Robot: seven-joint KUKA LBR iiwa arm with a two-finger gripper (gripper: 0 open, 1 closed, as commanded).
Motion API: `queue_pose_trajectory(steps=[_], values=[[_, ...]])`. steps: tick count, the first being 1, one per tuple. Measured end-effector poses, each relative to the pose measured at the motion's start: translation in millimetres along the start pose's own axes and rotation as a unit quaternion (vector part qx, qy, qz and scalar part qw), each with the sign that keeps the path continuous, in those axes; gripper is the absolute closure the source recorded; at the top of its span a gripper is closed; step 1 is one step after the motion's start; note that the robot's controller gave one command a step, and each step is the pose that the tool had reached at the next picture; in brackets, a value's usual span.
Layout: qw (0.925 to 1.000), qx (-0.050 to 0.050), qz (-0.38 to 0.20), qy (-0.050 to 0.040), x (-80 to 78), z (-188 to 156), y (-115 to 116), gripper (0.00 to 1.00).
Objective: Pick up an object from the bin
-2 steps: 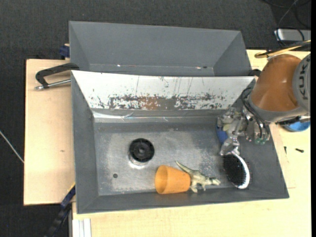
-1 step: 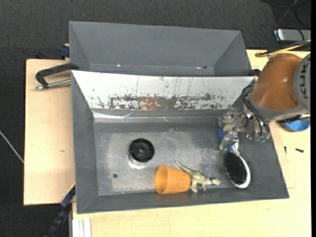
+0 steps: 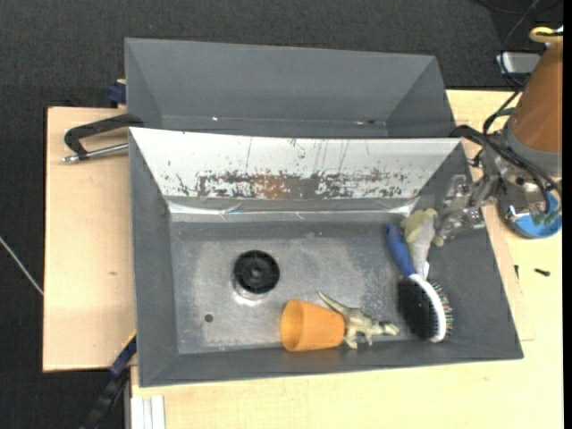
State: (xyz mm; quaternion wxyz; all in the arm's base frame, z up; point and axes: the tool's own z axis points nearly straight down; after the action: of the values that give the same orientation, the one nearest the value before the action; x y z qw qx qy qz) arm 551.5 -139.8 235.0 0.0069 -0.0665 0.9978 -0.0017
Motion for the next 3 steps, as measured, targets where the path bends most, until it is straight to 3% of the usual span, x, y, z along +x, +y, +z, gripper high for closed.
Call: queue_pose_trajectory(steps=[1, 2, 3], values=[[0.9998, -0.006, -0.018, 0.0101, 34.7, 94.8, 68.3, 1.0], [0.9998, -0.003, -0.017, 0.0054, 32.4, 90.7, 64.5, 0.0], [0.9999, -0.002, -0.016, 0.0021, -26.0, 165.4, 121.6, 0.0]])
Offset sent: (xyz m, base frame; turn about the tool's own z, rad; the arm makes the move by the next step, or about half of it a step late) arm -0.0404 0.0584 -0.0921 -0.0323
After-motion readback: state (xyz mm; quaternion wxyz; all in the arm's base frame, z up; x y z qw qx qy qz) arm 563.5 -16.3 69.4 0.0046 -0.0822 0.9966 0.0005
